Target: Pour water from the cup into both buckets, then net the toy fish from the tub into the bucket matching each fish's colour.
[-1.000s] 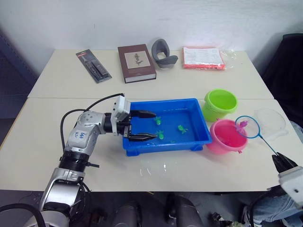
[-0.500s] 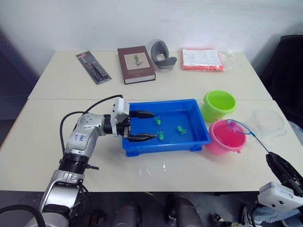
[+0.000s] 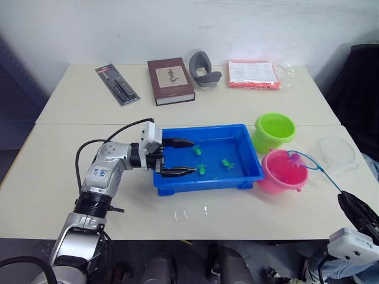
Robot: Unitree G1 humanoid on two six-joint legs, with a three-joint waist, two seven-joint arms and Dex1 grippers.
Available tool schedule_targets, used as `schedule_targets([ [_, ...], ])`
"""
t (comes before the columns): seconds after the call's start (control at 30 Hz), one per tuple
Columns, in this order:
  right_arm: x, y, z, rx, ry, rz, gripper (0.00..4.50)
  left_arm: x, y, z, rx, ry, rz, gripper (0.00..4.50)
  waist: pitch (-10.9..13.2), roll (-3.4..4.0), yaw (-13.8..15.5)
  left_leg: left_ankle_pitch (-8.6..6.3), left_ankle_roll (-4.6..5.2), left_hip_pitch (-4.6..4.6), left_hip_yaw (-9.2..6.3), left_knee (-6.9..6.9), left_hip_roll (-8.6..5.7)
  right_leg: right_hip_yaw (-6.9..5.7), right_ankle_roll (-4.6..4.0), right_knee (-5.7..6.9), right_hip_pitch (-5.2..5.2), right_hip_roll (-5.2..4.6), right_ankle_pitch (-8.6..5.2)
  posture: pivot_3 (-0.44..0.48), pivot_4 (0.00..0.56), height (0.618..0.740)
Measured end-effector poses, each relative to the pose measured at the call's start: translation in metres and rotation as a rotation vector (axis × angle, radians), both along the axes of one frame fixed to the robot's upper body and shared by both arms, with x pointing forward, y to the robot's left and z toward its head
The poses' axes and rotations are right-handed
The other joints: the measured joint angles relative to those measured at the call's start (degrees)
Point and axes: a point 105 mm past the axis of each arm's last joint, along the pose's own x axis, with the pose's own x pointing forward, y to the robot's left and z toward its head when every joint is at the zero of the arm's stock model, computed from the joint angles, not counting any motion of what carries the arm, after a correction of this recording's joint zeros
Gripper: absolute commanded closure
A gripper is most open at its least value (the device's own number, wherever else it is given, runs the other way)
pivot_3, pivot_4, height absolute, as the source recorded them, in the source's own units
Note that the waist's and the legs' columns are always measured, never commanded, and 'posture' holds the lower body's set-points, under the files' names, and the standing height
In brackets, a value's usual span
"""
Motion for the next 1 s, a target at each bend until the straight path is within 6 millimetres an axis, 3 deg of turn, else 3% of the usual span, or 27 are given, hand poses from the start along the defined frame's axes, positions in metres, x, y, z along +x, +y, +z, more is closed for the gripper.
schedule_targets([
  [0.4, 0.000, 0.011, 0.001, -0.012, 0.031, 0.083, 4.50, -0.001, -0.001, 0.001, -0.002, -0.010, 0.004, 0.06, 0.00, 0.01, -0.03, -0.01, 0.02, 0.01, 0.00, 0.00, 0.00, 0.01, -0.02, -0.01, 0.00, -0.02, -0.01, 0.000, 0.150, 0.740],
  [0.67, 0.006, -0.003, 0.011, 0.064, -0.024, 0.048, 4.50, -0.003, 0.001, 0.000, 0.000, -0.015, 0.010, 0.06, -0.01, 0.01, -0.07, -0.01, 0.02, 0.02, -0.01, 0.00, 0.01, 0.01, -0.03, -0.01, 0.00, -0.03, -0.01, 0.000, 0.150, 0.740],
  [0.73, 0.007, -0.003, 0.014, 0.161, -0.027, 0.041, 4.50, -0.003, 0.004, -0.002, 0.004, -0.008, 0.022, 0.06, -0.01, 0.01, -0.07, -0.01, 0.03, 0.02, -0.02, 0.00, 0.03, 0.01, -0.03, -0.01, 0.00, -0.03, -0.01, 0.000, 0.150, 0.740],
  [0.8, 0.014, 0.004, 0.019, 0.394, -0.017, 0.059, 4.50, -0.003, 0.011, -0.006, 0.014, 0.002, 0.041, 0.06, 0.00, 0.01, -0.11, -0.01, 0.04, 0.03, -0.05, 0.02, 0.05, 0.00, -0.04, 0.02, -0.01, -0.06, -0.01, 0.000, 0.150, 0.740],
  [0.93, 0.031, 0.046, 0.034, 0.857, 0.146, 0.215, 4.50, 0.000, 0.024, -0.003, 0.035, -0.018, 0.081, 0.06, -0.01, 0.01, -0.41, -0.04, 0.09, 0.02, -0.12, 0.08, 0.10, -0.05, -0.10, 0.14, 0.00, -0.29, -0.01, 0.000, 0.150, 0.740],
  [1.0, 0.040, 0.065, 0.040, 0.954, 0.248, 0.274, 4.50, 0.002, 0.032, -0.001, 0.047, -0.032, 0.101, 0.06, -0.01, -0.02, -0.30, -0.06, 0.11, -0.03, -0.23, 0.08, 0.11, -0.17, -0.11, 0.10, 0.02, -0.33, -0.01, 0.000, 0.150, 0.740],
])
